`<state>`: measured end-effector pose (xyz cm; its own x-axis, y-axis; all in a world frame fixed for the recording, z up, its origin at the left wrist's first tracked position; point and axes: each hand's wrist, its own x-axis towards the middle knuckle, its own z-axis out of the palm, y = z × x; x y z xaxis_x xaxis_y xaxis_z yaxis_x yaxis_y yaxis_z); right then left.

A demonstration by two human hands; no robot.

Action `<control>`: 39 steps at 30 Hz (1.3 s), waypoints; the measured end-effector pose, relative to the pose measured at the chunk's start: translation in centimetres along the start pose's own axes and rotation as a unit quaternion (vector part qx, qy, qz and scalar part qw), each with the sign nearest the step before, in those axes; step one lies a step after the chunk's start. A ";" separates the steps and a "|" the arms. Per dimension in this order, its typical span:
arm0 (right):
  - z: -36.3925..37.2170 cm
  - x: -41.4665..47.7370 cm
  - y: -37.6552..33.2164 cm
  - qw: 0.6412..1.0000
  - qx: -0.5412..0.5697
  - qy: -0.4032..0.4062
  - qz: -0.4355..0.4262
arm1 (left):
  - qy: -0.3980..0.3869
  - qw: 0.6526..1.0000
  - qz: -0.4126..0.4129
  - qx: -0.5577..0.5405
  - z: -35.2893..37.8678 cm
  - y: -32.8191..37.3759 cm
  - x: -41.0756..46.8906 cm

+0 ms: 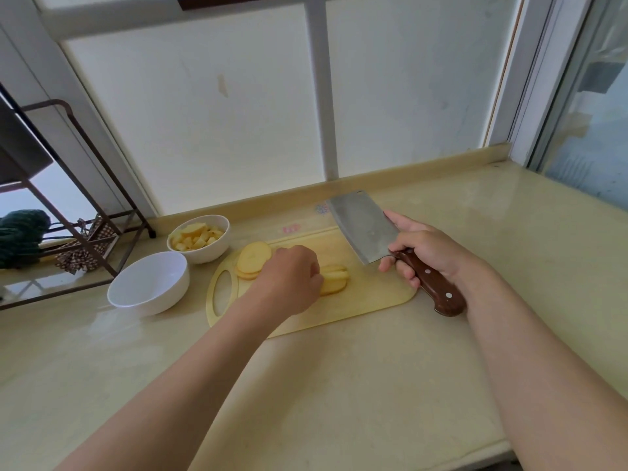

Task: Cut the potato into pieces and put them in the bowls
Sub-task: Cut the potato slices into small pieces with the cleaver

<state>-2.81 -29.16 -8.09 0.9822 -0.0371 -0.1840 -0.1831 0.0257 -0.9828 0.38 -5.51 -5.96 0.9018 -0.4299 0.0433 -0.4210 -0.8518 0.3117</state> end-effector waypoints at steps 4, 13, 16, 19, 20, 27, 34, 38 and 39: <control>0.0 0.0 0.0 1.000 0.001 -0.001 0.003 | -0.006 0.999 -0.007 -0.036 -0.3 -0.5 -0.2; 0.1 -0.1 0.0 1.000 -0.001 0.001 0.002 | -0.030 0.999 0.002 -0.033 0.3 -0.7 -0.8; 0.1 -0.1 0.0 1.000 -0.005 0.000 0.000 | -0.024 0.999 0.010 -0.022 0.6 -0.5 -0.7; 0.0 -0.1 0.0 1.000 -0.006 0.000 0.002 | -0.023 0.999 0.001 -0.023 0.7 -0.2 -0.6; 0.0 -0.1 -0.1 1.000 -0.006 -0.001 0.002 | -0.020 0.999 -0.002 -0.024 0.8 -0.1 -0.6; 0.1 -0.2 -0.1 1.000 -0.009 -0.002 0.002 | -0.002 0.999 -0.028 -0.035 1.3 0.6 -0.6; 0.0 -0.9 -0.6 0.999 0.025 -0.032 -0.008 | 0.047 0.955 -0.072 -0.284 -0.1 0.3 -0.2; 0.0 -1.1 -0.7 0.993 0.098 -0.064 -0.013 | -0.013 0.640 -0.201 -0.741 -0.6 1.5 1.9; 0.0 -1.2 -0.7 0.992 0.106 -0.071 -0.016 | -0.049 0.578 -0.204 -0.789 -0.5 1.9 2.2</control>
<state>-3.83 -29.11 -7.21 0.9859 0.1004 -0.1339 -0.1543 0.2361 -0.9594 1.64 -7.91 -4.78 0.8522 -0.3707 -0.3692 0.5069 0.4105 0.7580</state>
